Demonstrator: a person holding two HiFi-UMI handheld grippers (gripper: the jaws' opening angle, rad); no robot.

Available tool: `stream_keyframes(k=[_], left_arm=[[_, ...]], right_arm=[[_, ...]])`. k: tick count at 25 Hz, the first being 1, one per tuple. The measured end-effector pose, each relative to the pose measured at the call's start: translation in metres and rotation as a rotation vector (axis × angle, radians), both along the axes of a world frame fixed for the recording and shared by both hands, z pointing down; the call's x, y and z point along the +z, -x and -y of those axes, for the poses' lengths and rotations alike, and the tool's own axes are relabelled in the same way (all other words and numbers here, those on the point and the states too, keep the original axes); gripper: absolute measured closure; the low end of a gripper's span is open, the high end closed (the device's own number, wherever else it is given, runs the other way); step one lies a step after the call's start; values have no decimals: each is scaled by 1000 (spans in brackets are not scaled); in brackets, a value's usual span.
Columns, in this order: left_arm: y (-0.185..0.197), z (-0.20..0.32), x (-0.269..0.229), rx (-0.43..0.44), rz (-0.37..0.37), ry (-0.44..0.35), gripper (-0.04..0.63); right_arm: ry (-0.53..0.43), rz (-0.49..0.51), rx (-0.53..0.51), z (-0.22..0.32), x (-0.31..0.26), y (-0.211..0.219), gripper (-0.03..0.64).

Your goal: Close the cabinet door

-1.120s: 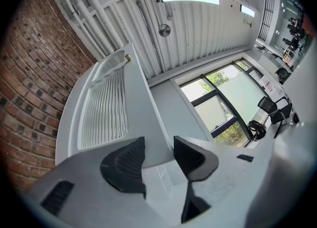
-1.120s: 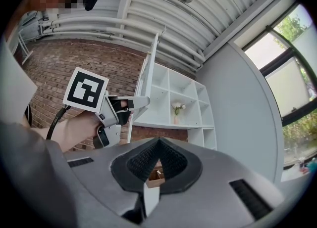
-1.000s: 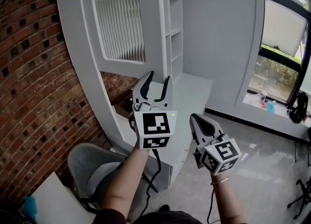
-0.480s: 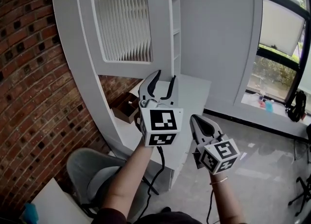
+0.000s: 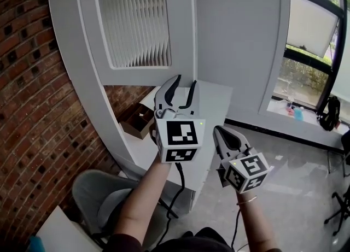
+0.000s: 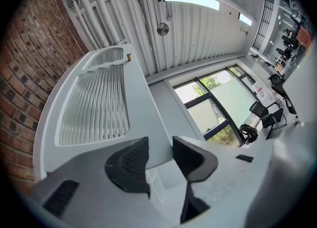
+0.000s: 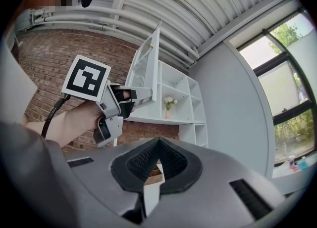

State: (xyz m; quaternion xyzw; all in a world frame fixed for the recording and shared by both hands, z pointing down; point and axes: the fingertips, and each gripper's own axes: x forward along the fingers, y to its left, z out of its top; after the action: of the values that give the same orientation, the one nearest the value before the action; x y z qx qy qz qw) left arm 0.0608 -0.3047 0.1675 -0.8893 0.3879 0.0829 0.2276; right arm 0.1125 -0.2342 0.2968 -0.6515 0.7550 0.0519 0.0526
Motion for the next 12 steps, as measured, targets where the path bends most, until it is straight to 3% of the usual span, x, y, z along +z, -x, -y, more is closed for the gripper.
stream_keyframes(k=[12], left_arm=[[-17,27,0,-20,18,33,445]], right_arm=[[-27,-6,-56,31,-10,-15,617]])
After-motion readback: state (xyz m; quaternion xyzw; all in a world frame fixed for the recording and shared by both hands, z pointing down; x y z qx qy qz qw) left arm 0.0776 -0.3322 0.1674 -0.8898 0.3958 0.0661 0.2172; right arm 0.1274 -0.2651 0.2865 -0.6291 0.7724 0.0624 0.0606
